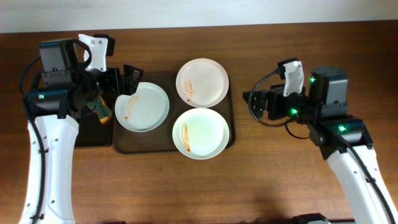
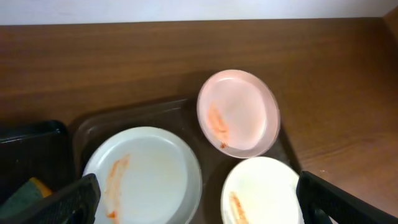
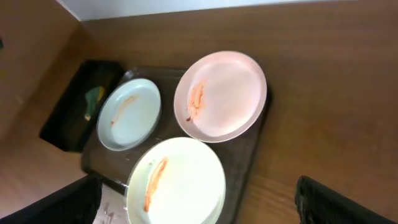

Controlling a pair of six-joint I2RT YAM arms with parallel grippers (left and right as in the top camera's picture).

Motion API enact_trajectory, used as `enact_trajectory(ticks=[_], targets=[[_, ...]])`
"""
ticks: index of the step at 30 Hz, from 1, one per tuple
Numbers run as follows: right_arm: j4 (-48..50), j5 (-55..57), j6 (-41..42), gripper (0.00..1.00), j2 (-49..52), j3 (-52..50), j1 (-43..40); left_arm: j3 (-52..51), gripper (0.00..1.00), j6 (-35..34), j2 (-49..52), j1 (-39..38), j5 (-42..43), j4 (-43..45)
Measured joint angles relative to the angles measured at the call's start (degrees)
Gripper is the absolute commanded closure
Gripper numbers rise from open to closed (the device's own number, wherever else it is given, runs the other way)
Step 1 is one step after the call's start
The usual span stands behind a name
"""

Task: Clean dirty plates on tray and stack at the side
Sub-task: 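Reach left gripper to the sponge and right gripper to the left plate rim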

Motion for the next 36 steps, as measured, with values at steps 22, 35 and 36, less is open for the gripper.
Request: enact_trajectory(ticks=[22, 35, 36], targets=[[5.97, 20.65, 27.61, 0.40, 49.00, 33.24, 31.19, 0.35, 0.01, -17.25, 6.62, 5.81, -31.78, -1.01], [11.85, 27.06, 33.24, 0.60, 59.76, 33.27, 34.58, 0.37, 0.01, -17.25, 6.62, 5.81, -31.80, -1.46], [12.31, 27.06, 33.33, 0.61, 60.22, 33.27, 34.64, 0.37, 0.01, -17.25, 6.62, 5.81, -31.80, -1.49]])
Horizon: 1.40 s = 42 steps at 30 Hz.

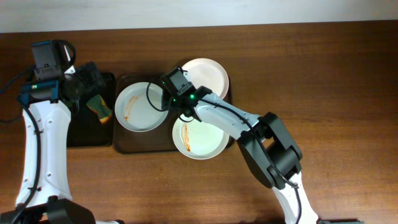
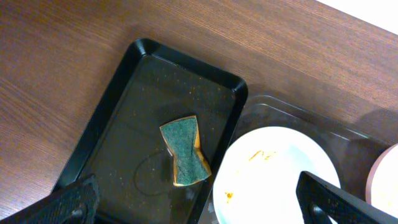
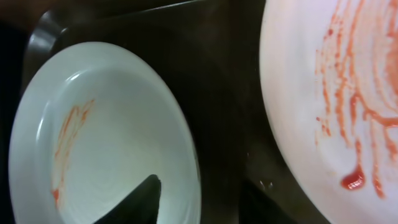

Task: Clean dirty plates on tray and stack at the side
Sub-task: 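Reach left gripper to the sponge and right gripper to the left plate rim, then grasp the green-yellow sponge with the left gripper and lift it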

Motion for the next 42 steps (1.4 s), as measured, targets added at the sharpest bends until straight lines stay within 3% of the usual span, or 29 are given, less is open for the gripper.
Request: enact_trajectory(ticks=[4, 8, 12, 13, 22, 23, 27, 28, 35, 42], targets=[[1.88, -0.07, -0.63, 0.61, 0.81, 0.00, 1.14, 0.00, 0.01, 0.00, 0.00, 0.00, 0.04, -0.02], [1.68, -0.48, -2.23, 0.70, 2.03, 0.04, 1.62, 0.00, 0.01, 0.00, 0.00, 0.00, 0.07, -0.02], [1.84, -0.42, -2.78, 0.95, 3.08, 0.68, 1.60, 0.00, 0.01, 0.00, 0.00, 0.00, 0.07, -0.74], [1.64, -0.04, -2.56, 0.96, 3.13, 0.70, 1.57, 0.00, 0.01, 0.00, 0.07, 0.00, 0.07, -0.92], [0.81, -0.68, -2.93, 0.96, 3.37, 1.03, 1.38, 0.22, 0.02, -6.84, 13.51, 0.00, 0.09, -2.10], [0.81, -0.68, -2.93, 0.96, 3.37, 1.03, 1.36, 0.22, 0.11, -7.78, 15.41, 0.00, 0.11, -1.44], [0.81, -0.81, -2.99, 0.96, 3.37, 1.03, 1.33, 0.22, 0.11, -10.86, 20.09, 0.00, -1.40, 2.75], [0.81, -0.85, -2.95, 0.96, 3.37, 1.03, 1.33, 0.22, 0.18, -12.15, 21.24, 0.00, -2.29, 4.00], [0.79, -0.90, -2.95, 0.96, 3.37, 1.03, 1.31, 0.26, 0.31, -13.75, 24.79, 0.00, -3.78, 6.58], [0.81, -0.87, -2.95, 0.96, 3.37, 1.03, 1.31, 0.26, 0.32, -13.97, 27.15, 0.00, -2.45, 4.07]])
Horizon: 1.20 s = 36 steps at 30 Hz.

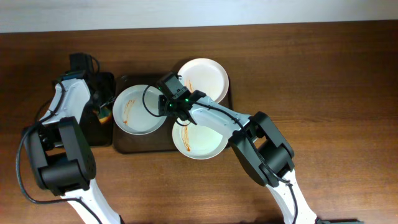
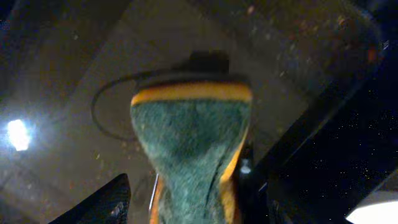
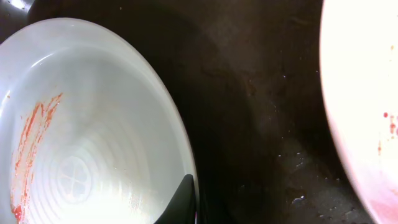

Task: Clean dirty plates on tray and stack at the side
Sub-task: 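Grasp the green-yellow sponge with the left gripper and lift it, then scrub the left plate with the sponge while the right gripper holds its rim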

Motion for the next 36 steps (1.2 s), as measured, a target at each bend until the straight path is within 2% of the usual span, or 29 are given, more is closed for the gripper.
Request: enact_trajectory(ticks=[4, 5, 6, 7, 8, 9, 11, 15, 19, 23, 25, 28, 33, 36], targets=[[0.00, 0.00, 0.00, 0.96, 0.00, 0.00, 0.00, 0.00, 0.33, 0.00, 0.20, 0.00, -0.02, -1.60], [0.00, 0.00, -0.02, 0.96, 0.00, 0.00, 0.02, 0.00, 0.37, 0.00, 0.57, 0.00, -0.02, -1.68], [0.00, -0.02, 0.00, 0.96, 0.00, 0.00, 0.02, 0.00, 0.45, 0.00, 1.14, 0.00, -0.13, -1.64], [0.00, 0.00, -0.02, 0.96, 0.00, 0.00, 0.02, 0.00, 0.58, -0.13, 1.68, 0.17, -0.46, -1.53], [0.00, 0.00, 0.00, 0.96, 0.00, 0.00, 0.00, 0.00, 0.78, 0.00, 1.95, 0.24, -0.61, -1.51], [0.00, -0.02, -0.02, 0.96, 0.00, 0.00, 0.00, 0.00, 0.90, -0.22, 2.19, 0.22, -0.72, -1.40], [0.00, -0.02, 0.00, 0.96, 0.00, 0.00, 0.02, 0.00, 0.97, -0.26, 2.34, 0.13, -1.03, -1.20], [-1.29, -0.24, -0.35, 0.96, -0.04, 0.31, 0.00, 2.56, 0.99, 1.55, 2.67, 0.22, -1.36, -4.24], [-4.66, -2.01, -0.85, 0.96, -0.83, 0.46, -0.55, 16.65, 0.99, 9.07, 3.30, 0.22, -0.68, -15.54], [-6.10, -5.62, -0.96, 0.96, -0.94, 0.46, -2.03, 23.47, 0.99, 20.31, 3.28, 0.09, 9.33, -19.41], [-6.51, -7.76, -1.22, 0.96, -0.94, 0.46, -2.82, 23.67, 0.99, 25.94, 3.28, -0.48, 15.91, -21.03], [-6.78, -10.71, -2.43, 0.96, -0.94, 0.46, -3.98, 23.32, 0.99, 31.12, 3.28, -2.08, 19.17, -21.55], [-7.34, -14.08, -4.11, 0.96, -0.94, 0.46, -5.88, 14.53, 0.99, 34.01, 3.34, -4.92, 21.05, -20.44], [-7.41, -14.78, -4.63, 0.96, -0.94, 0.46, -6.34, 6.49, 0.99, 34.27, 3.39, -5.25, 21.51, -15.65]])
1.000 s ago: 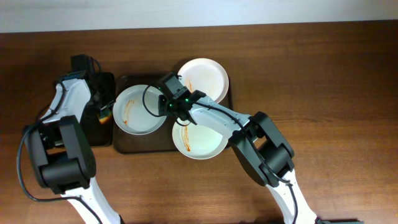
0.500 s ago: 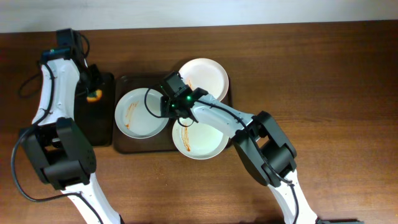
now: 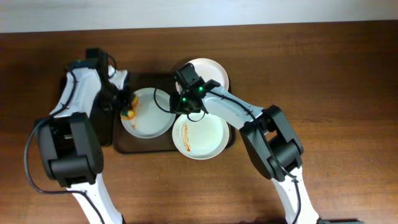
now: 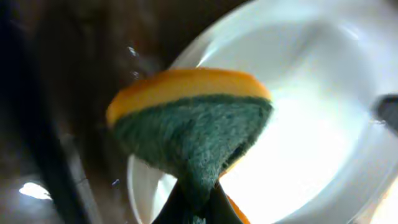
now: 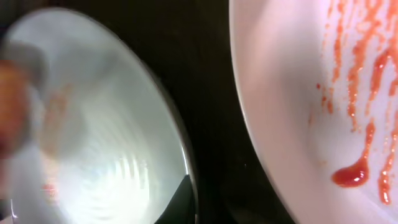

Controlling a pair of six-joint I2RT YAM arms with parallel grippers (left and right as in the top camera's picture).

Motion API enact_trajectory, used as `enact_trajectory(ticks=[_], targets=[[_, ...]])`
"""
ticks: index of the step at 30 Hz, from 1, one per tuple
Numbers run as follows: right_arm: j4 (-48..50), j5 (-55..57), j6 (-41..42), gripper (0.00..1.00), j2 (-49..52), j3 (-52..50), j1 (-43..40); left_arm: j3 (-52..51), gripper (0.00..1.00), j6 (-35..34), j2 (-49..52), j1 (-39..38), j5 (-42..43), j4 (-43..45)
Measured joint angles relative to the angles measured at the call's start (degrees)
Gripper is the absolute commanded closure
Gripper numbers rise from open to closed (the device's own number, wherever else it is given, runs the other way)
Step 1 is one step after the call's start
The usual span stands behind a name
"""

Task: Clean dirty plates on tray and stack at the side
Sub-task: 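Scrub the left plate with the sponge while the right gripper holds its rim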

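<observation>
A pale white plate [image 3: 152,115] with red smears lies at the left of the brown tray [image 3: 134,144]. My left gripper [image 3: 126,104] is shut on a green and yellow sponge [image 4: 193,115], which is pressed on that plate's left part [image 4: 311,124]. My right gripper [image 3: 181,104] is shut on the same plate's right rim [image 5: 186,168]. A pink plate [image 5: 323,93] streaked with red sauce lies at the tray's back right. In front of it lies a cream plate [image 3: 200,137] with a red streak.
A black sponge tray [image 3: 103,129] lies left of the brown tray, partly under my left arm. Both arms reach over the trays from either side. Bare wooden table [image 3: 323,74] spreads to the right and front.
My left gripper was down at the sponge in the black tray; now it holds the sponge on the pale plate. The plate sits a little further right, with my right gripper on its rim.
Both grippers hung open away from the plates, the left above the brown tray, the right off to the side. Then the left hovered over the sponge and the right was at the pale plate's rim. Then the left closed round the sponge, now on the plate.
</observation>
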Motion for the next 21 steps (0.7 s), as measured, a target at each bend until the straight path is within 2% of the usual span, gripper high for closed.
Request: enact_trajectory(ticks=[5, 9, 14, 16, 19, 21], targets=[[0.00, -0.13, -0.35, 0.96, 0.00, 0.00, -0.15, -7.48, 0.99, 0.35, -0.96, -1.49, 1.49, 6.51], [0.02, -0.13, -0.35, 0.96, 0.00, 0.00, -0.24, -10.86, 0.99, -2.29, -2.80, -2.43, 1.62, 11.04], [0.09, 0.20, -0.24, 0.96, 0.00, 0.00, -0.46, -12.15, 0.99, -3.80, -2.80, -6.56, 2.71, 24.57], [0.28, 0.28, -0.13, 0.96, 0.00, -0.02, -0.52, -12.37, 0.99, -5.75, -2.64, -7.21, 1.07, 27.32], [0.85, 0.07, -0.11, 0.96, 0.00, -0.02, -0.50, -11.82, 0.99, -14.45, -2.71, -8.15, -5.88, 24.85], [1.01, -0.87, -0.37, 0.96, 0.00, -0.02, -0.09, -10.78, 0.99, -21.57, -3.06, -8.39, -11.10, 16.87]])
